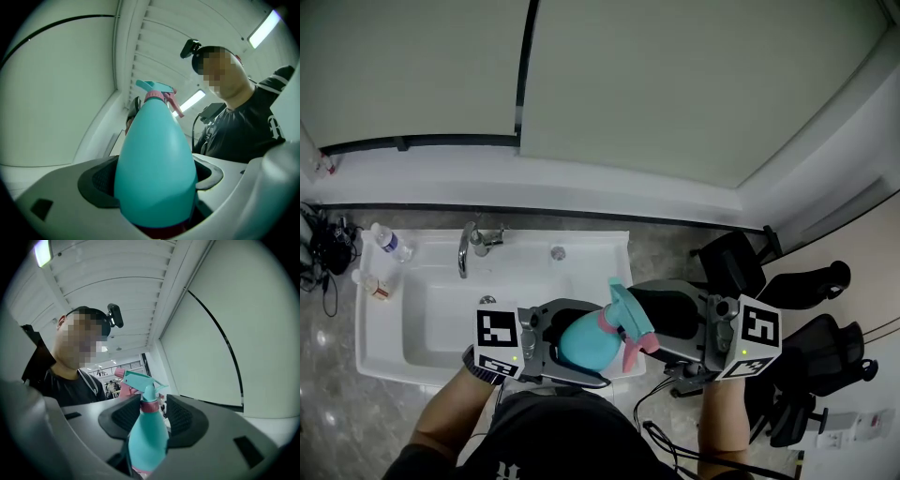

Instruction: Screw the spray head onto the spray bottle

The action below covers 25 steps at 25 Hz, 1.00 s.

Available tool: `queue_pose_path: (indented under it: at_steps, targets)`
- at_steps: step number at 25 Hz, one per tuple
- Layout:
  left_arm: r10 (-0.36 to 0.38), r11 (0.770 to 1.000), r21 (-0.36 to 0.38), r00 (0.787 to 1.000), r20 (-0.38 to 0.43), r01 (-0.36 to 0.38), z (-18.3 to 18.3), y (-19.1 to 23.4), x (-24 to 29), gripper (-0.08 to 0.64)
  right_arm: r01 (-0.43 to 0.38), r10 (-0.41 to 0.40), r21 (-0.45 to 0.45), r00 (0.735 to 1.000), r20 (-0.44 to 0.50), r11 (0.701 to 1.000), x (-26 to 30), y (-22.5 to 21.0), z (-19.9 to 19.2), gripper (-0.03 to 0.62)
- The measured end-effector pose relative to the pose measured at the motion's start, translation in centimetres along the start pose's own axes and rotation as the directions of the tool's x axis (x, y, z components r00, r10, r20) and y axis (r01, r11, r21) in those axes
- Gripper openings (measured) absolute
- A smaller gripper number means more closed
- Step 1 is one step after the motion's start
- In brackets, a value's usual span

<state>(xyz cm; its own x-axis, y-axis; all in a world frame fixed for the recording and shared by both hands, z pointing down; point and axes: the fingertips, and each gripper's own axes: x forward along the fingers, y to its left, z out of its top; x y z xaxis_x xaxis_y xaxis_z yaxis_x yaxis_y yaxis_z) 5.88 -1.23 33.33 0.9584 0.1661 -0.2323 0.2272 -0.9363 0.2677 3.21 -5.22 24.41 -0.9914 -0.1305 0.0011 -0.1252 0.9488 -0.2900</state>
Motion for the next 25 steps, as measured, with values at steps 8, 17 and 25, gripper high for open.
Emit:
queue_pose_path:
  at_steps: [8, 17, 25]
  targets:
    - [0.080, 0.996, 0.032, 0.995, -0.057, -0.078, -0.7, 1.2, -0.2, 0.431, 0.201, -0.214, -0.118, 0.970, -0.112, 0.972, 0.3, -0.3, -0.1, 0.144]
    - [-0.011, 1.000, -0.024, 1.000, -0.019, 0.010, -0.6, 0.3, 0.3, 0.431, 0.277, -0.304, -0.169, 0.938, -0.164, 0.946, 0.7, -0.1, -0.4, 0.144]
    - [-0.015, 1.000, -0.027, 1.000, 0.019, 0.015, -0.3, 0.5, -0.2, 0.431, 0.366, -0.419, -0.251, 0.885, -0.202, 0.896, 1.0, 0.5, 0.5, 0.144]
